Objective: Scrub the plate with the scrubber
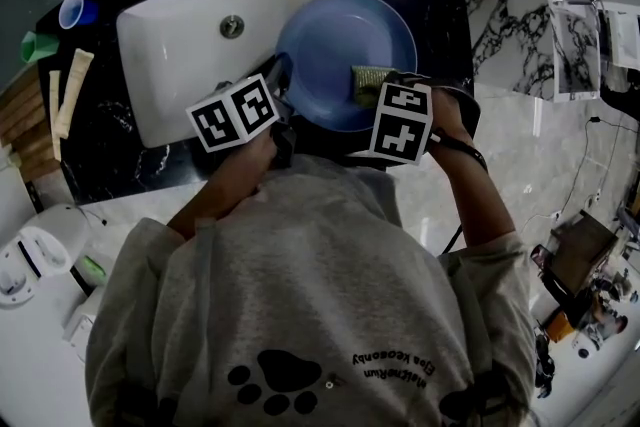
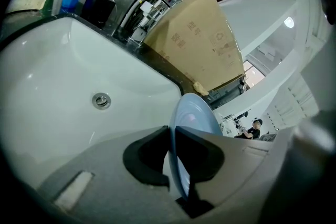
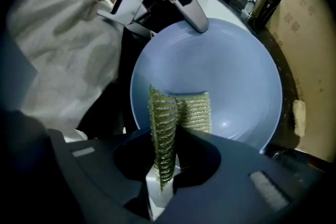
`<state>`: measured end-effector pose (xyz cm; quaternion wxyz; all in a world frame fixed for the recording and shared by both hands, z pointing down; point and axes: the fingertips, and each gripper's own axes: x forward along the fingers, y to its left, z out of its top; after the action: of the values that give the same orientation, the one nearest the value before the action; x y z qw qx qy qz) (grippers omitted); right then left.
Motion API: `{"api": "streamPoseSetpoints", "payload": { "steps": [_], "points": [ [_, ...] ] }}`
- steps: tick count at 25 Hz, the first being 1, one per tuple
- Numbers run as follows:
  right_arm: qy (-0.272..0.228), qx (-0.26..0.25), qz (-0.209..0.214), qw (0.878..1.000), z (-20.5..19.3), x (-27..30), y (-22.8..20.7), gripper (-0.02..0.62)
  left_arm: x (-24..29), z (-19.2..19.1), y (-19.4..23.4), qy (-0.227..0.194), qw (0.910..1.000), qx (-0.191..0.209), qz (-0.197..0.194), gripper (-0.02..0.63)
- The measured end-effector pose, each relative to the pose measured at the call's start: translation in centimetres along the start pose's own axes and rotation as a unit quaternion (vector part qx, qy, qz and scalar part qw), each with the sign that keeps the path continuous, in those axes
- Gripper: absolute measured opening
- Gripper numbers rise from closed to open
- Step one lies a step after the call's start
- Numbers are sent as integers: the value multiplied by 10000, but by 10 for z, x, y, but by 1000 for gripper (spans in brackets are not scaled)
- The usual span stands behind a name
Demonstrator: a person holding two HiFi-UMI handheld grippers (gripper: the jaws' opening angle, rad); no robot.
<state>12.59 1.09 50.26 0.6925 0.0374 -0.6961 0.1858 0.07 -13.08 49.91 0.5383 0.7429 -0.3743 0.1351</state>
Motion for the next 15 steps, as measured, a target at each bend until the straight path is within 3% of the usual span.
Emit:
{"api": "streamPoseSetpoints", "payload": {
  "steps": [6,15],
  "points": [
    [-386,-97,810,9959,22,-3,35,71,-1,-1,-2,-17,9999,100,-16,34],
    [-1147,69,1789,9771,50,-20,59,71,-4,-6,-1,20,9999,150,-33,34]
  ]
}}
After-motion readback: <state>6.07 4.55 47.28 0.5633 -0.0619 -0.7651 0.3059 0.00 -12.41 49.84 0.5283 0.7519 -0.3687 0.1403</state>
